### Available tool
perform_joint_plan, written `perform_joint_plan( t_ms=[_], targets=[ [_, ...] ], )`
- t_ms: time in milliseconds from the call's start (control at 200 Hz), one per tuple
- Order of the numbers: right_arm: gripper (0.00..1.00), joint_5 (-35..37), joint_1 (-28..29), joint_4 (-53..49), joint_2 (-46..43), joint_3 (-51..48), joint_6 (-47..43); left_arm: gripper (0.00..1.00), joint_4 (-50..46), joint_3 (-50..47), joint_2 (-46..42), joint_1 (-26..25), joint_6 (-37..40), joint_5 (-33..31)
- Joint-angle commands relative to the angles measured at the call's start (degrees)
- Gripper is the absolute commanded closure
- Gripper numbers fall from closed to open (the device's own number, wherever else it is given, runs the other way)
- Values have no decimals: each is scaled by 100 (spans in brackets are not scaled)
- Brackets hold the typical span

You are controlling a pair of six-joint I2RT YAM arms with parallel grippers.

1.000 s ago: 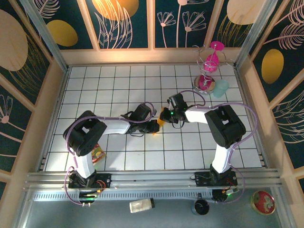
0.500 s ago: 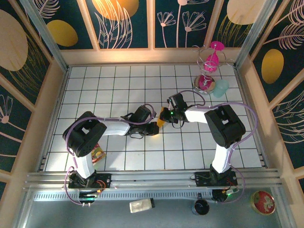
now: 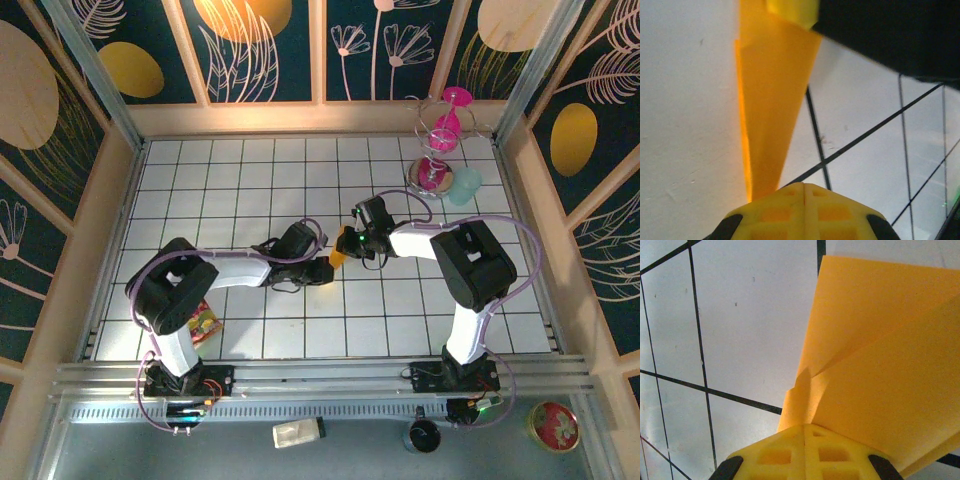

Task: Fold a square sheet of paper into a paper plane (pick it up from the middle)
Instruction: Fold the wing for the fifth time at the center of the table.

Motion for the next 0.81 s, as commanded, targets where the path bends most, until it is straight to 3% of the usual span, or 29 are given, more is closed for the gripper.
perform_joint_plan(
  t_ms=[0, 375, 801],
  targets=[
    [94, 222, -66, -374, 281, -82, 5, 100, 69, 265, -170, -20, -12, -221],
    [96, 105, -93, -290, 287, -110, 22, 100, -212, 763, 503, 115, 222, -497],
    [97, 148, -109, -311, 371, -140, 66, 100, -162, 737, 826, 123, 318, -134]
  ],
)
